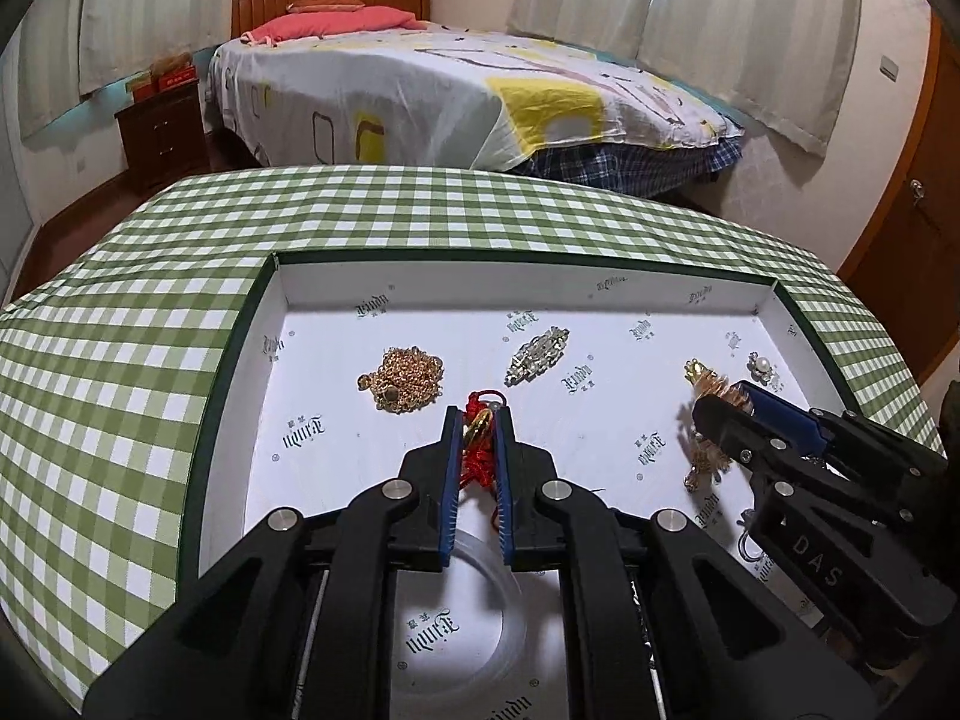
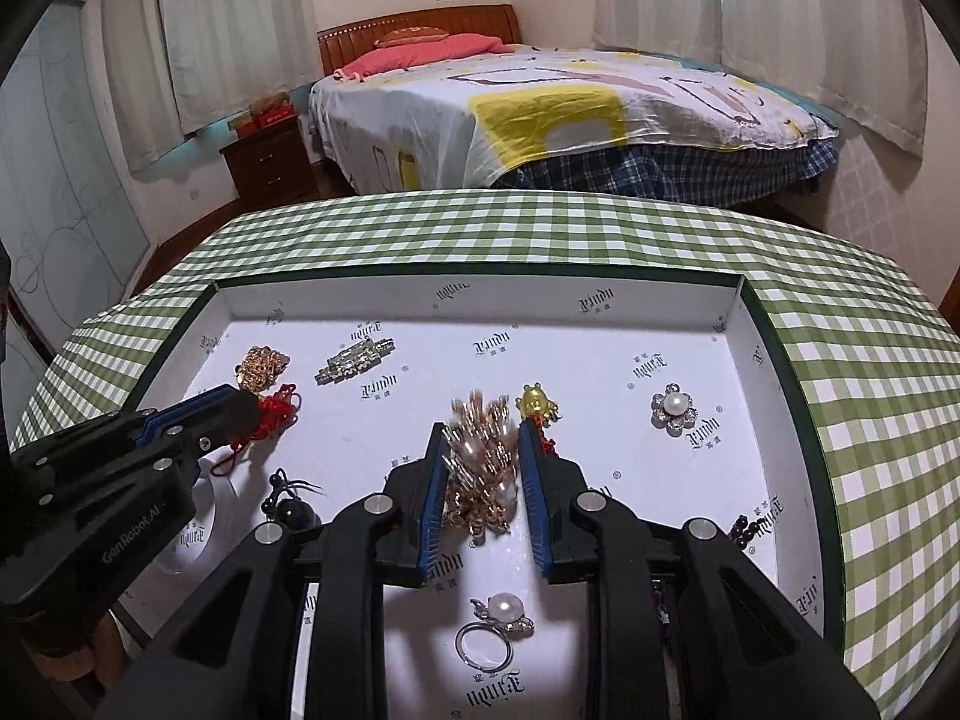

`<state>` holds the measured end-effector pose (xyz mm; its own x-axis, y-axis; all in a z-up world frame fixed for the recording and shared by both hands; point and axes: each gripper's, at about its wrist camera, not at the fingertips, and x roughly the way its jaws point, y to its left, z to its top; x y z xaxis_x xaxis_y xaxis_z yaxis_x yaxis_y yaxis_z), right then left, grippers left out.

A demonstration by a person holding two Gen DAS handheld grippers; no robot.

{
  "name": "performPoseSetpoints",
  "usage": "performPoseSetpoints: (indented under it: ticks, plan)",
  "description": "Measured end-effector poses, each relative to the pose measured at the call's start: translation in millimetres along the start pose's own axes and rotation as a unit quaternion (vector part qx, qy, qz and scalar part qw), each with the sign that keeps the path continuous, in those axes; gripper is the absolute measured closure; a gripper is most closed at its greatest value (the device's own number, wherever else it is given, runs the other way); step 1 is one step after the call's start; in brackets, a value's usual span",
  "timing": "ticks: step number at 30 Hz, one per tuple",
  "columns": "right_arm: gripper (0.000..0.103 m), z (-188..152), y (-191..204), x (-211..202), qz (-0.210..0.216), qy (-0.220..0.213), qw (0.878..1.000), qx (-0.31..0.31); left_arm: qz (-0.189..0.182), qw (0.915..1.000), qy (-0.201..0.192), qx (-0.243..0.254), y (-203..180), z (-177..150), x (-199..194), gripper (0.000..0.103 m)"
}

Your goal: Organize jewelry

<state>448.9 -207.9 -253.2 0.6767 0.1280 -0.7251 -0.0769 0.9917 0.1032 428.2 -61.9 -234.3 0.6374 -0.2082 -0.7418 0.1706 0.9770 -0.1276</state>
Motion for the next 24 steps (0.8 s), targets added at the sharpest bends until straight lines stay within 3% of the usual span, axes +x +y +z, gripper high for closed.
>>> performPoseSetpoints:
  ticks: [1,3,8,11,13,18,24]
  plan:
    - [0.064,0,1,-1,-0.001,-0.001,1.0,-0.001,0.0,1.0,0.0,-0.001,0,0,0,0.09]
    - [0.06,1,1,-2,-0.002,-0.006,1.0,-0.002,0.002,1.0,0.0,0.0,0,0,-1,0.084]
    - [0.06,-1,0,-6,-0.003,-0.012,1.0,0.001,0.007,1.0,-0.003,0.005,-3,1,-3,0.065]
    - [0.059,-1,-1,-11,-0.005,-0.018,1.0,0.0,0.005,1.0,-0.003,0.002,-2,0,-5,0.06]
    - [0.052,-1,-2,-17,-0.008,-0.025,1.0,0.001,0.001,1.0,-0.004,0.0,-2,-1,-8,0.056]
    - [0.05,-5,-5,-35,-0.016,-0.039,0.999,0.001,0.001,0.9998,-0.02,0.001,-5,-6,-28,0.044]
    - [0.037,-20,-10,-77,-0.026,-0.064,0.998,0.013,0.026,0.9978,-0.06,0.009,-12,-24,-76,0.019]
